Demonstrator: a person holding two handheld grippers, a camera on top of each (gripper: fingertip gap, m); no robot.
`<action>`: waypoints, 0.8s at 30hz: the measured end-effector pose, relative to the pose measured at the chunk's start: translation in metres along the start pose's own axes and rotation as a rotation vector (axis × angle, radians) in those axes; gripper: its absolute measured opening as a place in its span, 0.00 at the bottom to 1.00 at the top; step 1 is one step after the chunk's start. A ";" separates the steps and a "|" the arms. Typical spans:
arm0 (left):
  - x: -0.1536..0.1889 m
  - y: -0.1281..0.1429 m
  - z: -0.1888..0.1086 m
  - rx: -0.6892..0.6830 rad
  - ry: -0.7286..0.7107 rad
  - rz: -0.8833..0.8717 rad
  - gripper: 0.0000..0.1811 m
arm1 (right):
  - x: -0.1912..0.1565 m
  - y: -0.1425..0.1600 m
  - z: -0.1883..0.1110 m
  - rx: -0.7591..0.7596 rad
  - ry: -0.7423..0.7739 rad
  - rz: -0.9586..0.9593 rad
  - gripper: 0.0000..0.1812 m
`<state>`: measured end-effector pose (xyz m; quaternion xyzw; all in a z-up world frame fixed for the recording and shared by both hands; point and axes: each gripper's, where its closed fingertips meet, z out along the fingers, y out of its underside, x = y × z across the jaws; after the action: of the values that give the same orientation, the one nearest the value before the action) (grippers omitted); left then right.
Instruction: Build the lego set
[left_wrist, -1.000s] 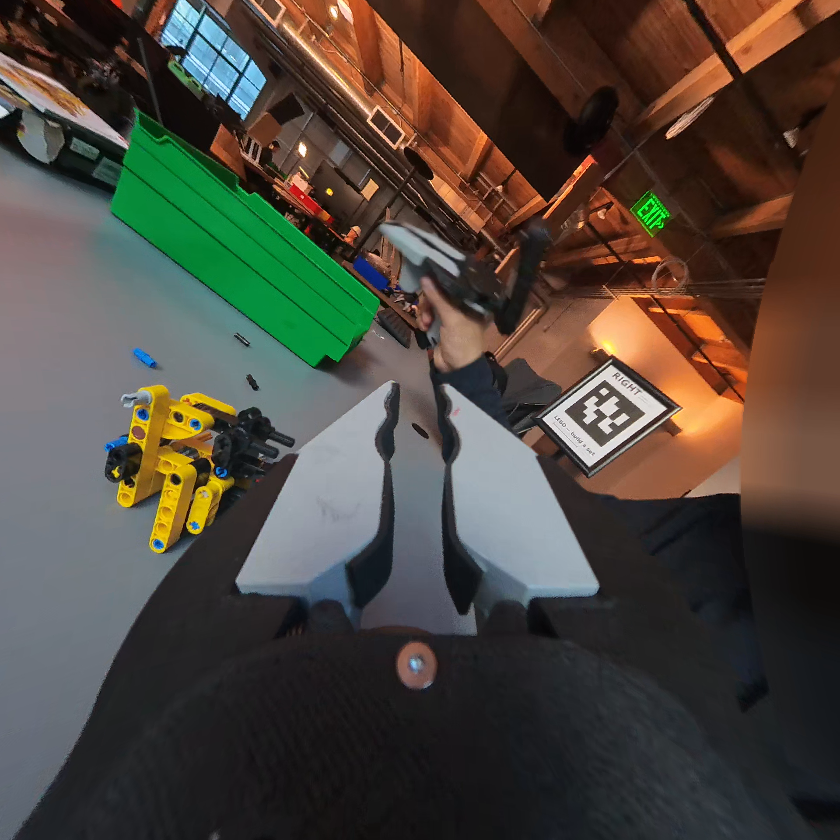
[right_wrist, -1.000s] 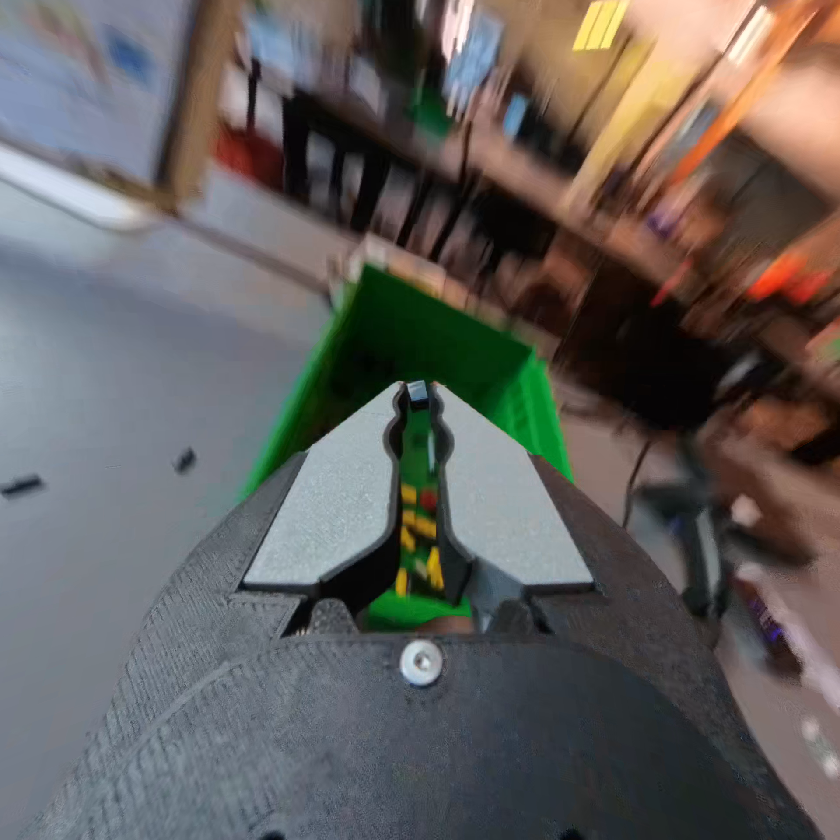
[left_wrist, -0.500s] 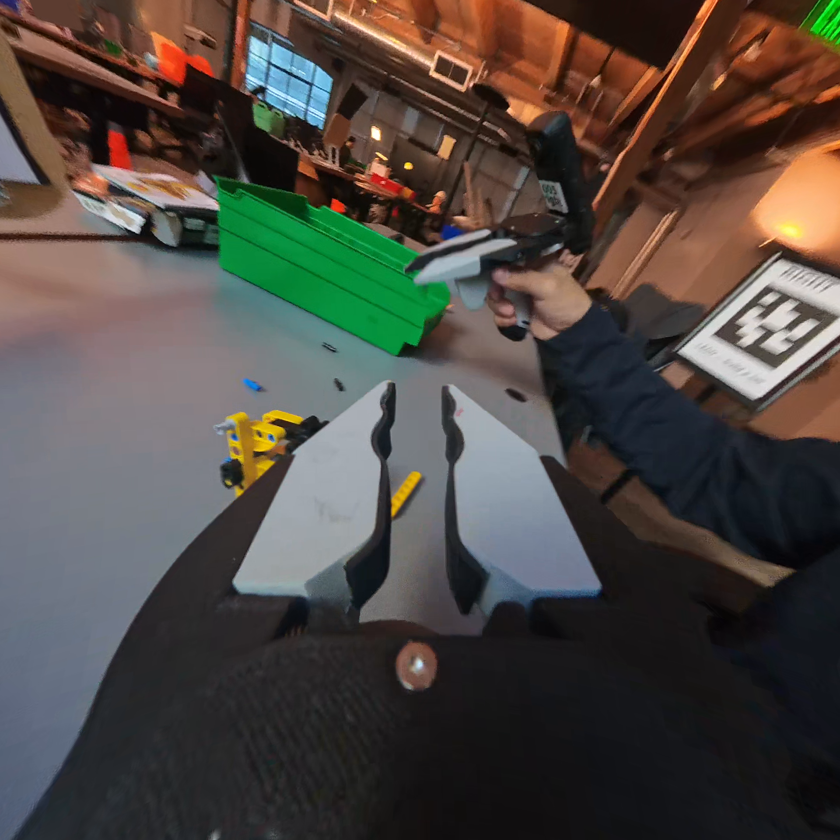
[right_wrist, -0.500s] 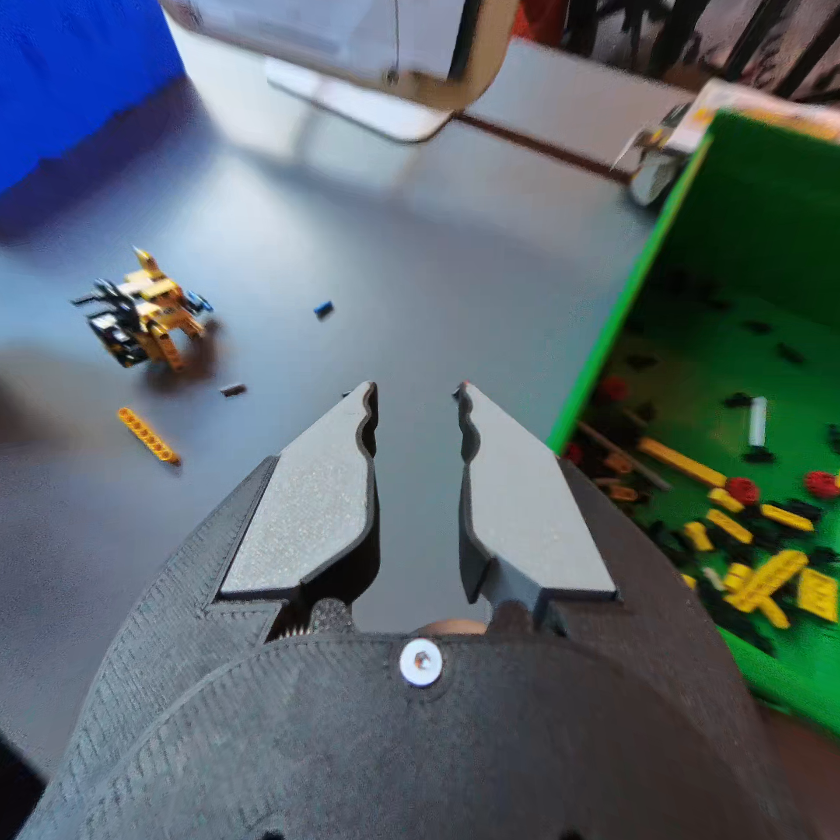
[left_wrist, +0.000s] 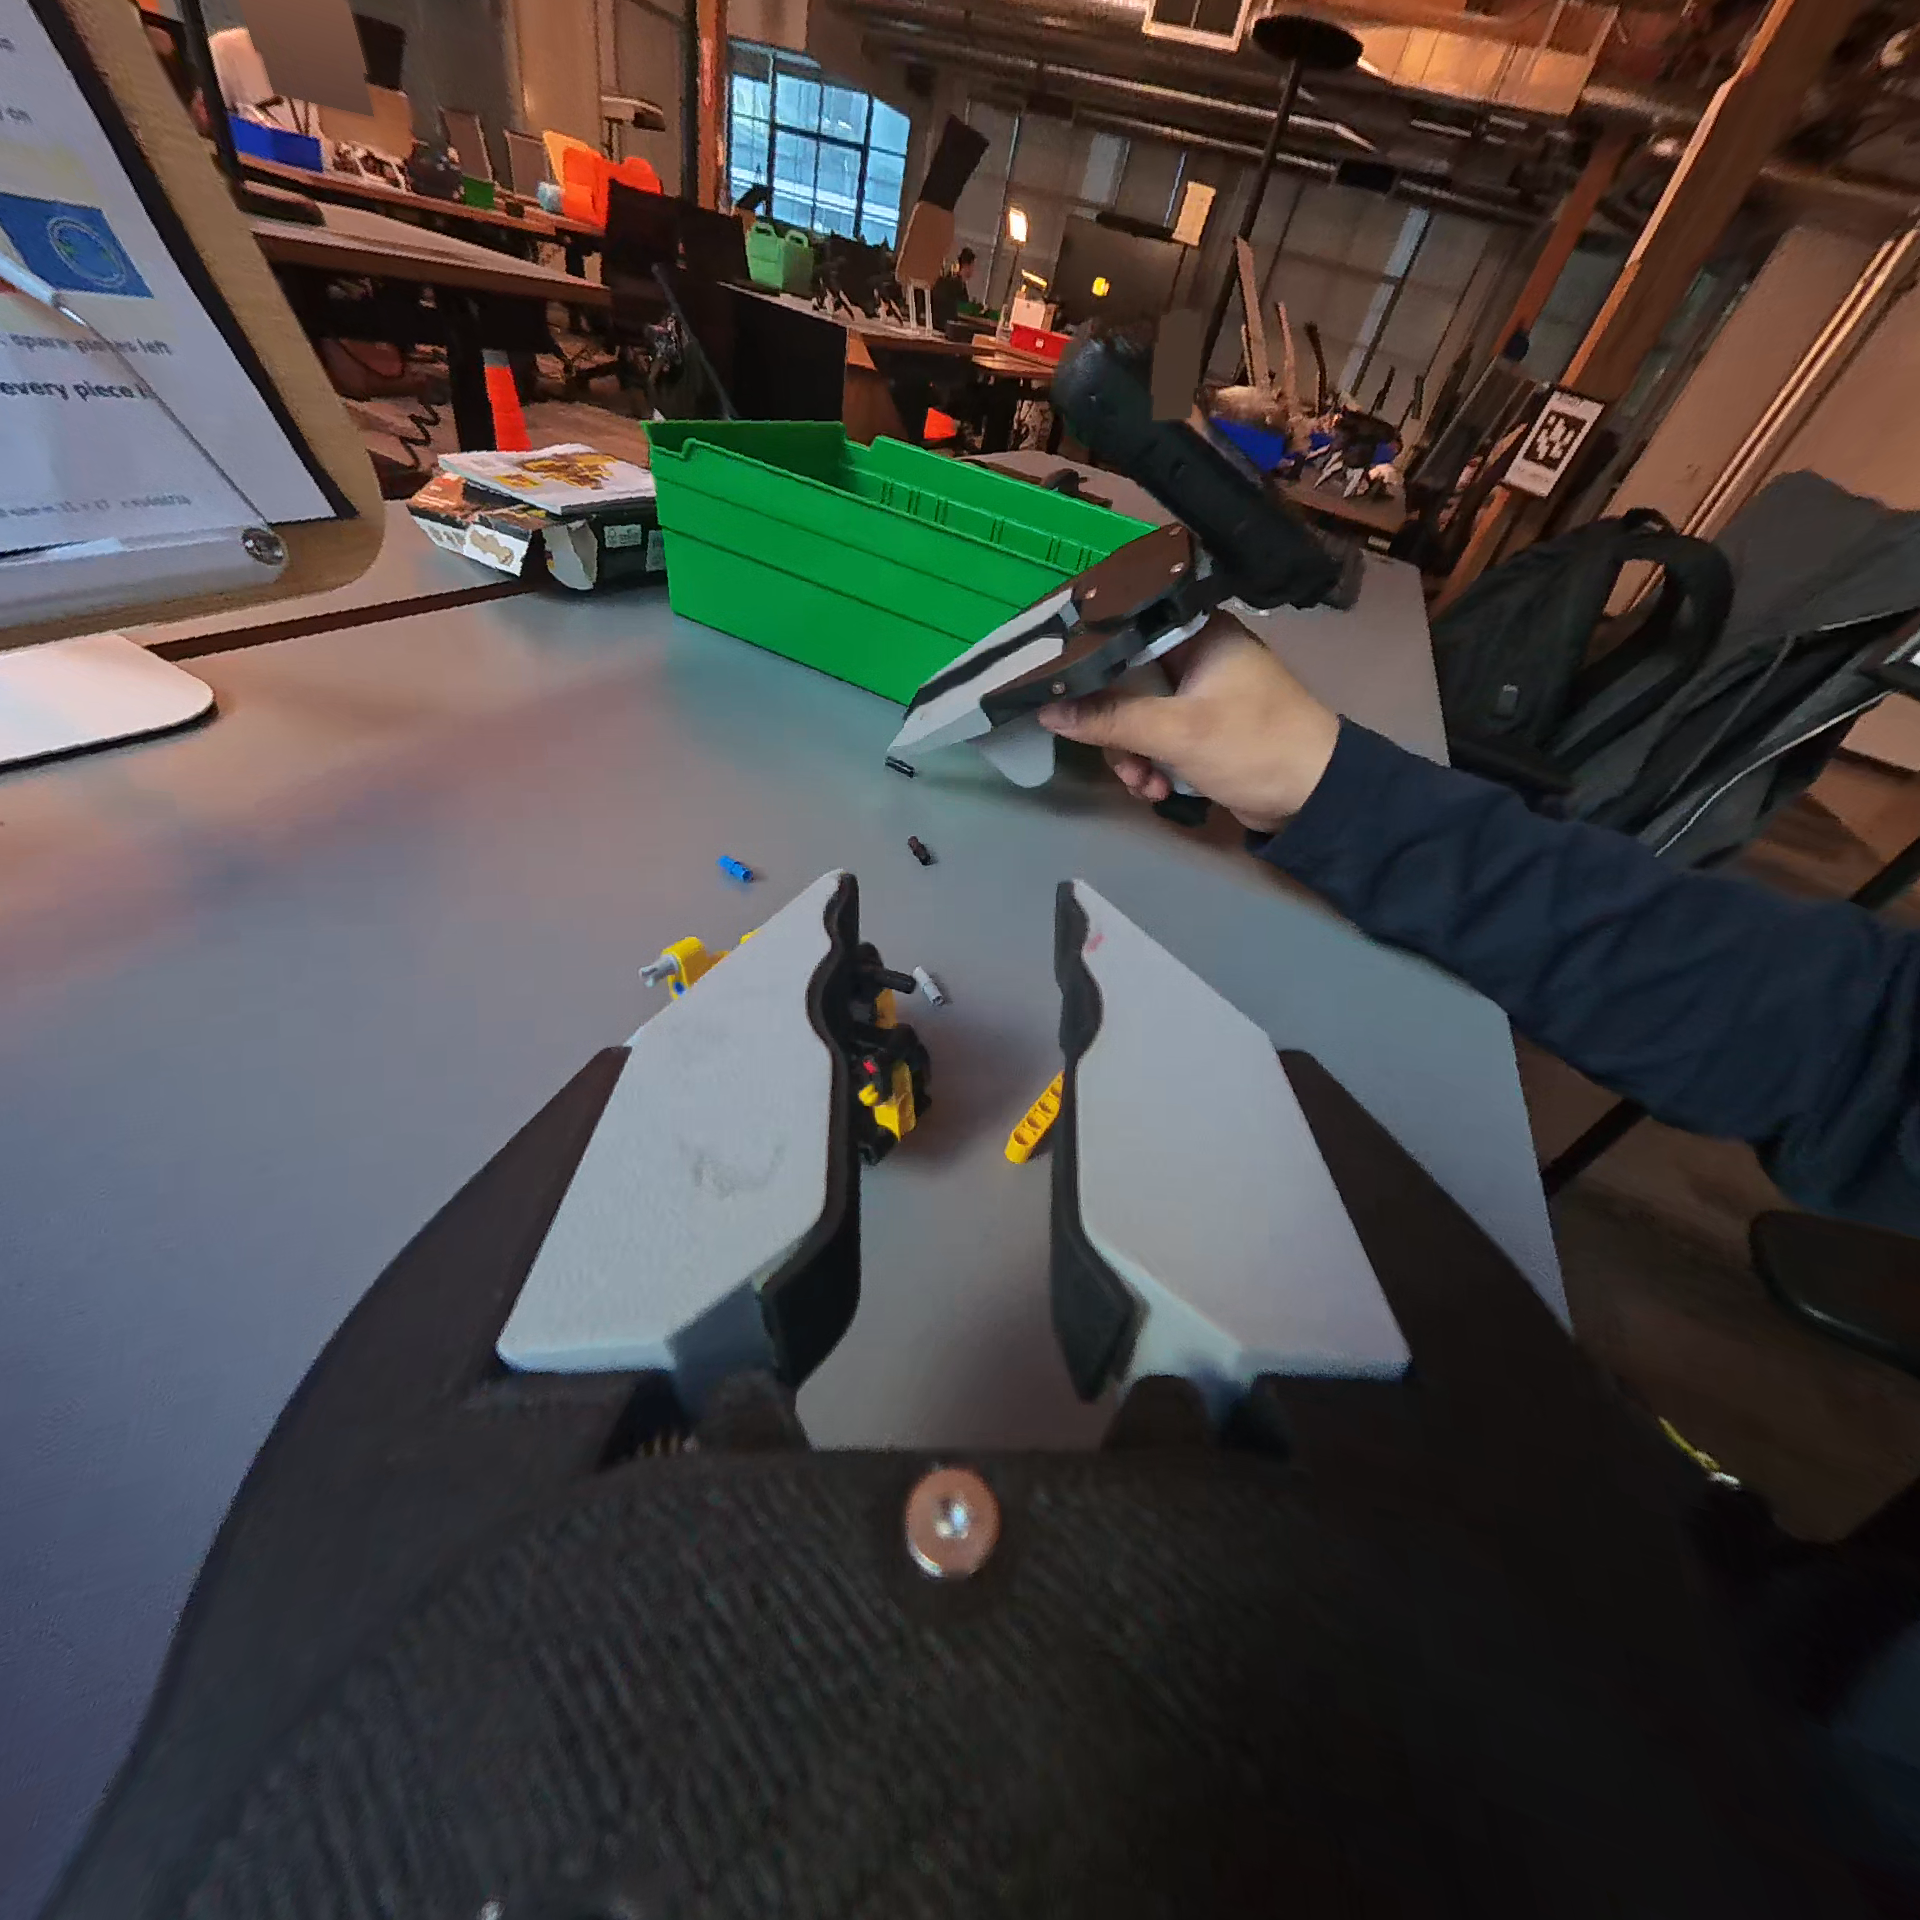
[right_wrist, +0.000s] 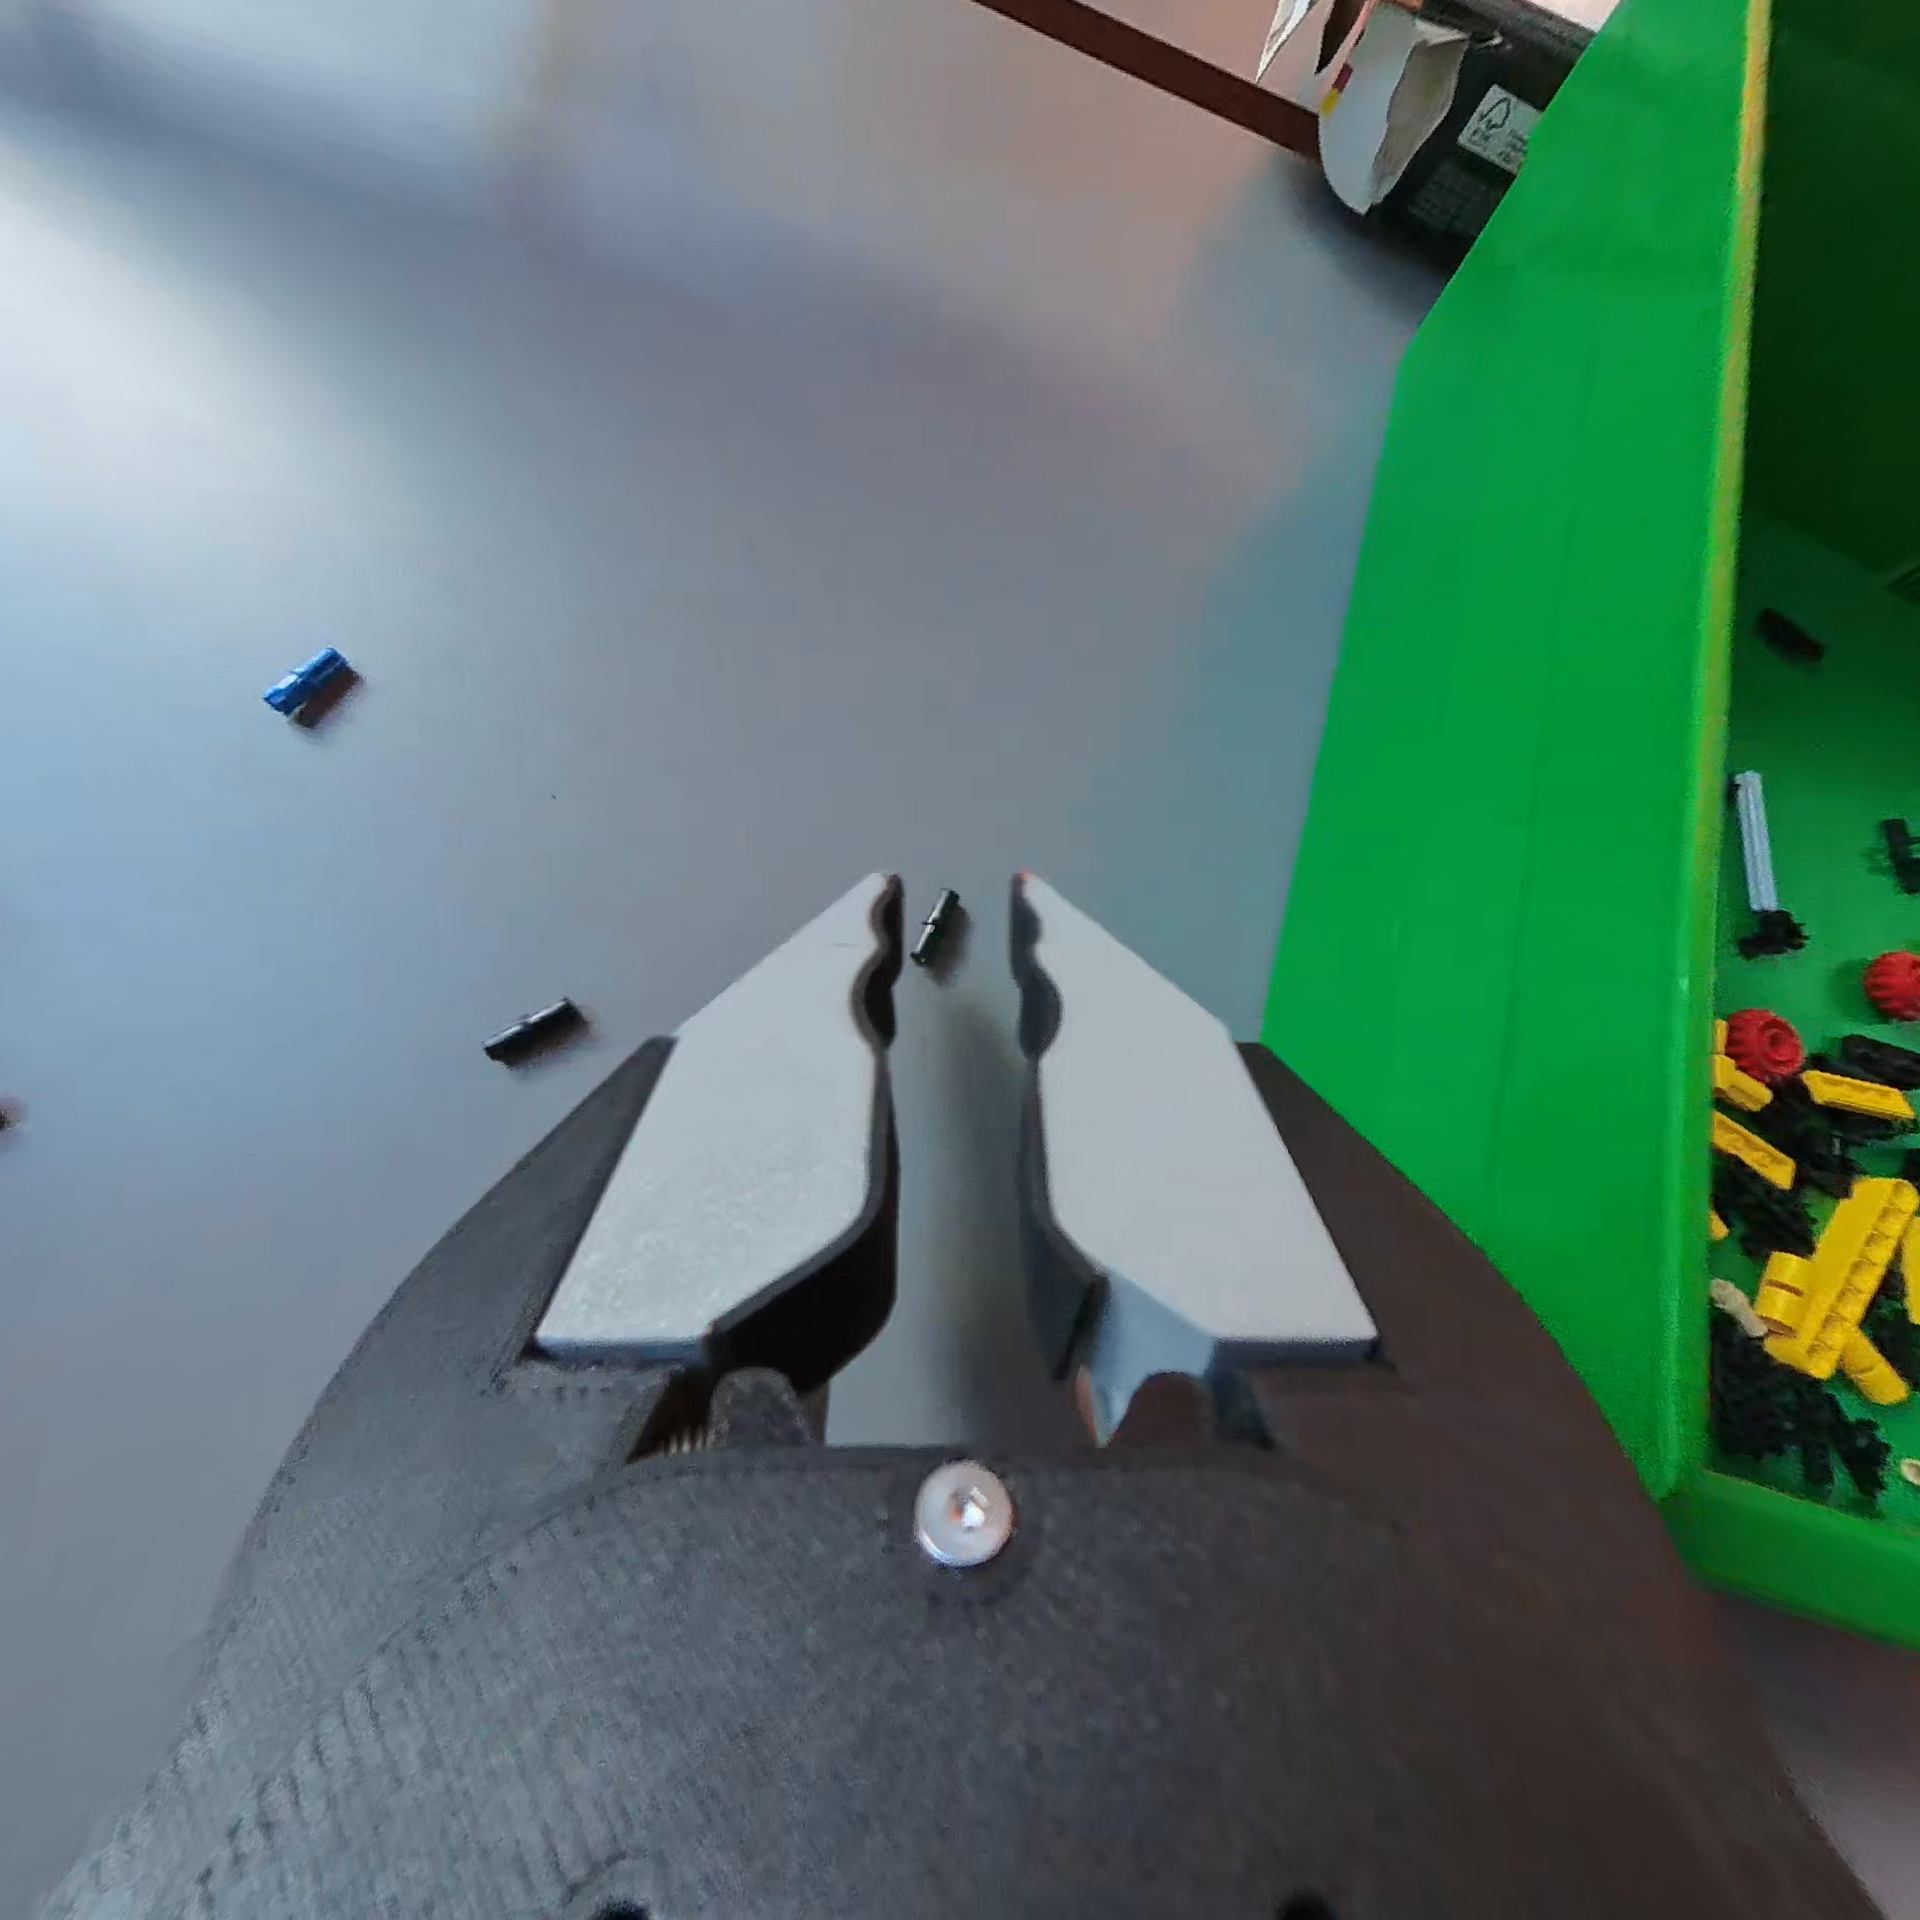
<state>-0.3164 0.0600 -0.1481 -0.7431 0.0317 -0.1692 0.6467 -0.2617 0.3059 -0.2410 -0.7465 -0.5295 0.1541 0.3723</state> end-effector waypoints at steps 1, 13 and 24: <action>0.002 0.001 0.001 -0.003 0.003 0.008 0.19 | 0.002 0.001 0.002 -0.006 0.017 -0.011 0.06; -0.003 0.003 0.000 -0.018 -0.016 -0.007 0.19 | -0.006 -0.026 -0.029 0.142 0.013 -0.059 0.01; -0.002 0.010 0.003 -0.052 -0.010 -0.002 0.19 | 0.150 -0.036 -0.069 0.035 0.261 0.112 0.19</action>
<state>-0.3155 0.0623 -0.1585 -0.7605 0.0321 -0.1654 0.6271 -0.1843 0.4204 -0.1444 -0.7819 -0.4313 0.0853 0.4420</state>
